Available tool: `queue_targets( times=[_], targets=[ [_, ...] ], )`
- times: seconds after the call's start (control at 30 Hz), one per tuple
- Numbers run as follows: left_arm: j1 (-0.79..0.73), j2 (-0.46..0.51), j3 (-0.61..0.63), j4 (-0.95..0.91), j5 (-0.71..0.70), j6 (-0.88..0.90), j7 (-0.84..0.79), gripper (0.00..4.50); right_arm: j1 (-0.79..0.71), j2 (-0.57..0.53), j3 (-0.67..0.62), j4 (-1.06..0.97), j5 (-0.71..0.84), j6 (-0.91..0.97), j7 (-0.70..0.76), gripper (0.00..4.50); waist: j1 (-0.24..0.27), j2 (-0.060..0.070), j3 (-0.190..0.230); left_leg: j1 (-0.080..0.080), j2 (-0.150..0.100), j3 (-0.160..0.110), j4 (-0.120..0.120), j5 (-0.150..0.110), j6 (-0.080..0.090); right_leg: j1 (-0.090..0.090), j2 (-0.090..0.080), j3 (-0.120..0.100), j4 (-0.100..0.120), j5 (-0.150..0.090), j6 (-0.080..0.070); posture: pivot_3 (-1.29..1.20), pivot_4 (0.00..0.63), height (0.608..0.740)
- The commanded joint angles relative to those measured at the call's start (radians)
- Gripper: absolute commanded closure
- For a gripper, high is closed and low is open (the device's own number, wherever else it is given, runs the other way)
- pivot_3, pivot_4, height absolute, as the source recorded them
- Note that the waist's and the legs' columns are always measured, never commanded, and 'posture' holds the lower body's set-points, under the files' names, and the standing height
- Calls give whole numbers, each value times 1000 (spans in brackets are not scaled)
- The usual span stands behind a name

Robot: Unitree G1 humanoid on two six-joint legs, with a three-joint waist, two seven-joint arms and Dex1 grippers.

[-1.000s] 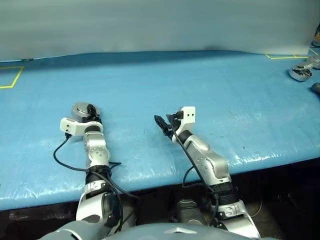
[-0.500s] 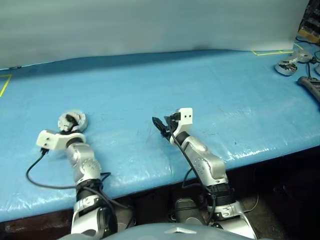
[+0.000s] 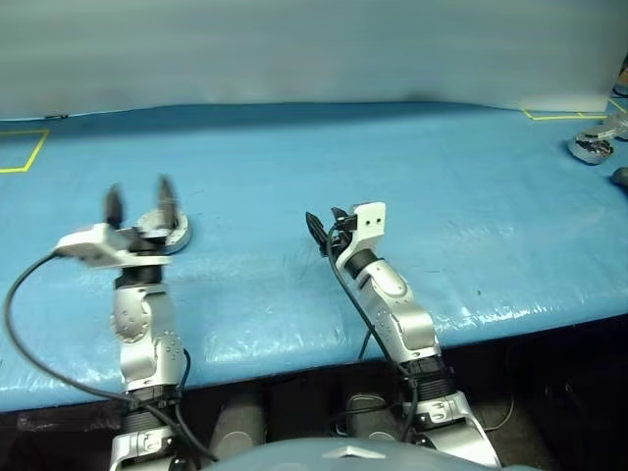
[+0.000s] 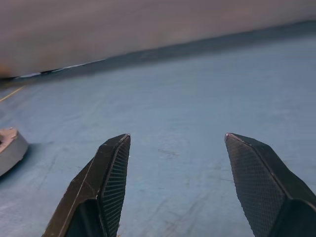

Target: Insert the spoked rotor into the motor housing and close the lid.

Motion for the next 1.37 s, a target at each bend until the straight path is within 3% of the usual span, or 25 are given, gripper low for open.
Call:
queue_targets(
  times=[0.03,0.27,0.37,0.43,0.47,1.37],
  targets=[
    [34,83,-120,-30,57,65,-164,40,0,-80,-45,-50,26,10,78,1276,-7,0,0,0,1,0,-1,0,0,-1,1,0,1,0,0,0,150,740],
    [70,161,-176,46,125,71,-278,40,74,-256,7,-74,-34,-49,242,1276,-7,1,0,1,5,-2,-8,0,-1,-5,8,-1,6,-4,-5,0,150,740],
    [74,152,-172,67,124,69,-299,0,94,-308,47,-69,-56,-83,331,712,-6,1,1,1,5,-2,-8,0,-1,-5,8,-1,6,-4,-5,0,150,740],
    [78,147,-171,74,121,73,-312,0,100,-302,44,-66,-43,-118,354,90,-4,1,1,1,5,-3,-7,0,-1,-5,8,0,5,-3,-4,0,150,740],
    [80,143,-171,75,115,78,-320,0,101,-298,40,-65,-38,-128,357,36,-3,1,1,1,5,-3,-7,0,-1,-5,7,0,5,-4,-3,0,150,740],
    [68,117,-142,105,145,59,-293,0,61,-268,79,-22,-115,-163,371,36,8,1,1,2,3,-3,-2,0,-1,-2,4,1,5,-3,-4,0,150,740]
  ],
)
